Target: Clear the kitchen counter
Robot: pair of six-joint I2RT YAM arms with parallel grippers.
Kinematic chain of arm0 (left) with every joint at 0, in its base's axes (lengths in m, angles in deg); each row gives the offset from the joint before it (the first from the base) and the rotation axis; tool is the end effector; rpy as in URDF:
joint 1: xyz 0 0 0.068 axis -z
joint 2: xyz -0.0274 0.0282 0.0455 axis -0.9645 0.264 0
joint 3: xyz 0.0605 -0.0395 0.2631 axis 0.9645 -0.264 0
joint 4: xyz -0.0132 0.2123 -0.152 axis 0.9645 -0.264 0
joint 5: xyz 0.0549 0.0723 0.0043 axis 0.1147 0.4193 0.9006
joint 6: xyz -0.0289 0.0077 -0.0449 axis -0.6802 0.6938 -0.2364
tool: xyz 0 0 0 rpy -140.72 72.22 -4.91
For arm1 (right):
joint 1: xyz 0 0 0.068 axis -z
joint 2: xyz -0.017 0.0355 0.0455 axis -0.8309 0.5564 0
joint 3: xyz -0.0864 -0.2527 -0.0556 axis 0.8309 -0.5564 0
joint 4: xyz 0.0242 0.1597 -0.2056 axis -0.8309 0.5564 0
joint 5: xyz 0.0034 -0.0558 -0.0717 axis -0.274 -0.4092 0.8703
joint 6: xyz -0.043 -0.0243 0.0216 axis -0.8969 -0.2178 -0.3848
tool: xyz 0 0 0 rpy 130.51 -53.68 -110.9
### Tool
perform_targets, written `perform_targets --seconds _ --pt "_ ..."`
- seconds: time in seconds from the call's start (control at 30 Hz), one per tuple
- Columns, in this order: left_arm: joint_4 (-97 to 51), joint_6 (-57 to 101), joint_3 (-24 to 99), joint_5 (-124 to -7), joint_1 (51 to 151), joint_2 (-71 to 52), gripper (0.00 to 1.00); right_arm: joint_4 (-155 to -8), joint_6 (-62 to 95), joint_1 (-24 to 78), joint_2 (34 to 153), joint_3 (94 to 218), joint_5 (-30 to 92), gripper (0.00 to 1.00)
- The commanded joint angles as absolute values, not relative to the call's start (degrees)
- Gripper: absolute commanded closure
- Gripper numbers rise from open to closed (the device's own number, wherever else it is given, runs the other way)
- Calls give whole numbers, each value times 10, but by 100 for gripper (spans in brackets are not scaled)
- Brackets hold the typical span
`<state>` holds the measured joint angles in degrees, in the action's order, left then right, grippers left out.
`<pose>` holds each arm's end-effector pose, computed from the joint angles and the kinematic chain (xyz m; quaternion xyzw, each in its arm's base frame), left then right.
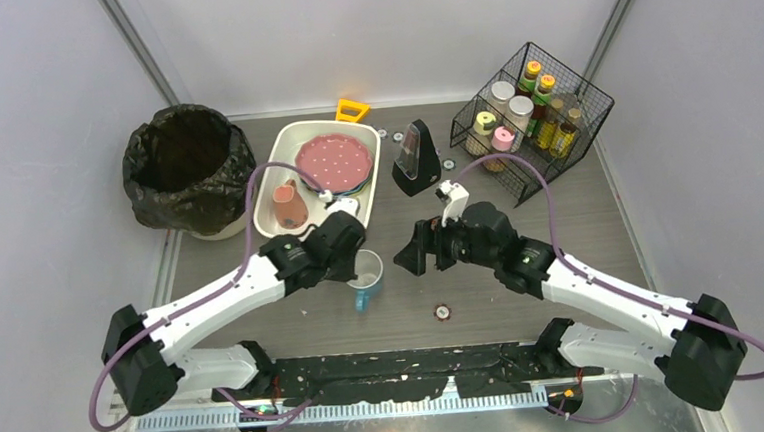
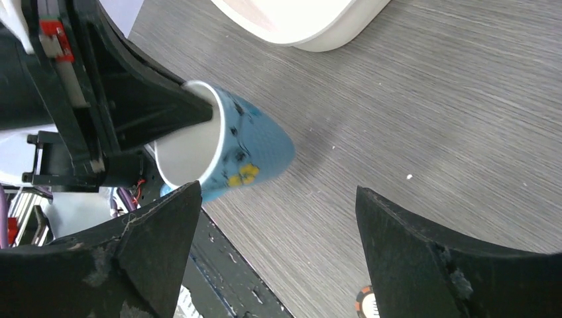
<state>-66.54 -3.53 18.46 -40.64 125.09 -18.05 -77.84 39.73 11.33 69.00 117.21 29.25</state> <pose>0.1546 -0.1711 0.2649 0.0681 0.9445 -0.1026 0.3047 0.1559 0.1633 0.2613 -0.1524 0.8252 0.3824 0.3868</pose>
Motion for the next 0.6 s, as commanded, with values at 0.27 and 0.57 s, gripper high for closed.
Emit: perform_targets --seconds 0.27,0.57 --pt "-631 -11 308 -305 1350 -91 100 -737 437 46 818 1273 370 25" --pt "-649 6 334 -280 1377 -82 91 -726 446 45 825 1262 441 79"
